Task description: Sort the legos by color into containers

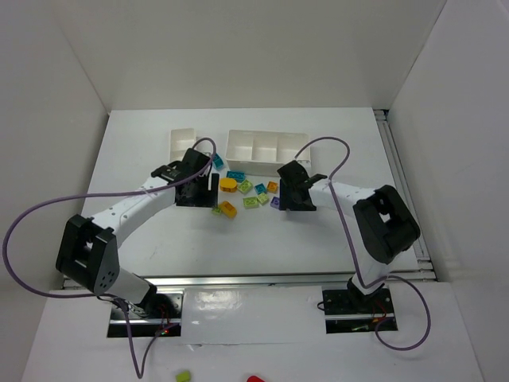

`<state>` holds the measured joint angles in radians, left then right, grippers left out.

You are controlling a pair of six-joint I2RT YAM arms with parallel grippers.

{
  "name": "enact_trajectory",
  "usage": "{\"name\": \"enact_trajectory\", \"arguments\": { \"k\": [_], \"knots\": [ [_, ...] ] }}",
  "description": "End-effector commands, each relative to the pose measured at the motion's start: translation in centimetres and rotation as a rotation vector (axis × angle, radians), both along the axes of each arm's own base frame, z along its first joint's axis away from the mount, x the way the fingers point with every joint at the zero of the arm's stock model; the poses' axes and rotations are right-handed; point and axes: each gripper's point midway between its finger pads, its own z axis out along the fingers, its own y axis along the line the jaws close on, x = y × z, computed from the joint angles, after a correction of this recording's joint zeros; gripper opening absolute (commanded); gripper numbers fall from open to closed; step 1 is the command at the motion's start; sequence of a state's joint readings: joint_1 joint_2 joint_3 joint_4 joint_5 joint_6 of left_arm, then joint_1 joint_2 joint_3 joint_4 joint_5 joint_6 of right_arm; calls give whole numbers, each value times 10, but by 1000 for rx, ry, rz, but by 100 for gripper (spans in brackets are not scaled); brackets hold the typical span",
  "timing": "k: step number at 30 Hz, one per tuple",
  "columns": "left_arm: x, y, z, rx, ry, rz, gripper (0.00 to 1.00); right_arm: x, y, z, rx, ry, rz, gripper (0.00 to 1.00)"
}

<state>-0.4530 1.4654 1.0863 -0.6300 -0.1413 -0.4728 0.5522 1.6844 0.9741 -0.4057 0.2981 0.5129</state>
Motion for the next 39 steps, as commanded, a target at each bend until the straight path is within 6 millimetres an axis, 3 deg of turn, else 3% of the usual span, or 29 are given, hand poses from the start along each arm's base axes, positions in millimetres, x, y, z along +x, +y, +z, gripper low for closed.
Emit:
{"name": "enact_trajectory", "arguments": {
  "k": [1,7,8,9,10,11,13,16,19,23,26,27,29,30,31,32,33,34,35,36,37,38,39],
  "knots": [
    [-3,-11,-4,-36,22,0,84,26,-4,-3,-7,-58,1,74],
    [1,-13,-1,-40,13,0,84,37,7,-10,33,-66,44,61],
    [4,-14,0,-40,13,0,84,37,8,-10,40,-63,49,56],
    [4,-14,0,-40,13,0,84,37,8,-10,40,-63,49,46],
    [7,-14,3,-37,2,4,84,37,8,-10,40,-63,49,46],
    [5,-13,2,-33,10,4,84,37,8,-8,37,-57,49,34],
    [8,-13,5,-30,-2,8,84,37,8,9,34,-88,36,26],
    [11,-12,8,-18,-9,6,84,37,2,40,34,-133,12,23],
    [14,-10,8,3,-1,2,86,42,7,79,63,-208,16,23],
    [17,-10,7,17,4,7,88,66,18,124,81,-303,0,23],
    [20,-11,11,12,-6,7,90,86,28,134,86,-340,2,23],
    [20,-12,11,8,-5,15,90,99,31,147,103,-373,3,23],
    [20,-10,14,11,-17,20,90,119,39,141,99,-368,13,24],
    [20,-10,14,11,-17,20,90,135,48,160,126,-416,10,24],
    [18,-9,13,15,-8,20,90,145,55,142,102,-385,37,24],
    [18,-9,13,15,-8,20,90,154,61,141,110,-386,43,24],
    [19,-7,13,23,-13,25,90,170,65,156,129,-425,32,25],
    [17,-6,12,28,-3,24,90,177,69,153,120,-425,41,25],
    [17,-6,16,23,-13,25,90,185,75,135,115,-397,49,25],
    [17,-6,16,23,-13,25,91,194,83,145,138,-419,57,28],
    [16,-4,18,30,-18,29,91,200,90,129,142,-394,70,30],
    [16,-4,18,30,-18,29,91,203,92,128,140,-388,71,34],
    [18,-5,22,25,-26,29,91,208,95,139,151,-396,62,42]
  ]
}}
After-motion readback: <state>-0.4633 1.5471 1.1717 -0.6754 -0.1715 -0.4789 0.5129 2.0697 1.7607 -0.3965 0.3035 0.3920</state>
